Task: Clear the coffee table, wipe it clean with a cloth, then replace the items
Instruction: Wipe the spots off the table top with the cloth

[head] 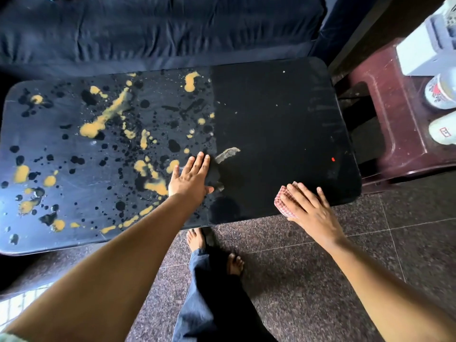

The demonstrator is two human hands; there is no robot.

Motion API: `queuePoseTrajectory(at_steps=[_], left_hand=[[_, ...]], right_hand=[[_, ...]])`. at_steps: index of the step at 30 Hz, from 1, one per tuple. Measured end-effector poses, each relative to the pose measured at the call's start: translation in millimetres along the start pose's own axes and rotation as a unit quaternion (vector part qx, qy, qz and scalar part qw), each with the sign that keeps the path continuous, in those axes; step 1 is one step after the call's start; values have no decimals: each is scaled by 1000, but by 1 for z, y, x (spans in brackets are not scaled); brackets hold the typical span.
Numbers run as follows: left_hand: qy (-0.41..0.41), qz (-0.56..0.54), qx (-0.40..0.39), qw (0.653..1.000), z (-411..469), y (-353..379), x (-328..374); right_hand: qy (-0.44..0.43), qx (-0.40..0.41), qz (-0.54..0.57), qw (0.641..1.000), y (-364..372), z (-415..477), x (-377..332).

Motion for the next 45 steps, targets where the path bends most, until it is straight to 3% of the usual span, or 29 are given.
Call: queuePoseTrajectory(at_steps=[3,7,13,18,22,25,28,33,35,37,40,42,45], left_hand=[[3,0,13,1000,-1,0,0],[15,-1,26,1000,1,0,-1],[23,-16,48,998,0,2,-4],[31,0,48,998,0,-1,-10],[33,-8,53,998,0,0,-11],[37,-13,55,998,-2,1,-11],[41,-17,63,997,-1,0,-11],[42,-16,66,997,-3,-6,-11],[34,-38,102,994,-6,-13,-14],[18,-73,168,983,-8,-26,-25],[2,-95,202,975,-2,-44,-48],[-5,-88,183,979,8,-57,-58],[-8,-83,152,985,27,-78,-66]], right_hand=[[27,20,16,999,-5,5,-17],[-1,67,74,995,-32,25,-84],[-38,35,117,992,-61,62,-191],[-78,65,59,993,-41,44,-133],[20,42,50,998,-15,9,-43],[21,-6,63,998,-12,3,-14],[32,10,88,996,-19,16,-34],[-2,62,211,976,-57,52,-140],[11,45,296,954,-72,69,-173],[64,54,406,910,-79,90,-183],[195,105,593,774,-91,113,-160],[248,132,647,709,-105,136,-132],[272,152,650,693,-125,182,-92]])
Point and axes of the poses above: each hand's wrist, its own z-axis towards the middle knuckle, its own y-axis out of the palm, x = y × z, the point moved 3 cm from there along z, towards the middle knuckle, and after that the axes turned 4 degrees about -z, right-handed, at the moved point
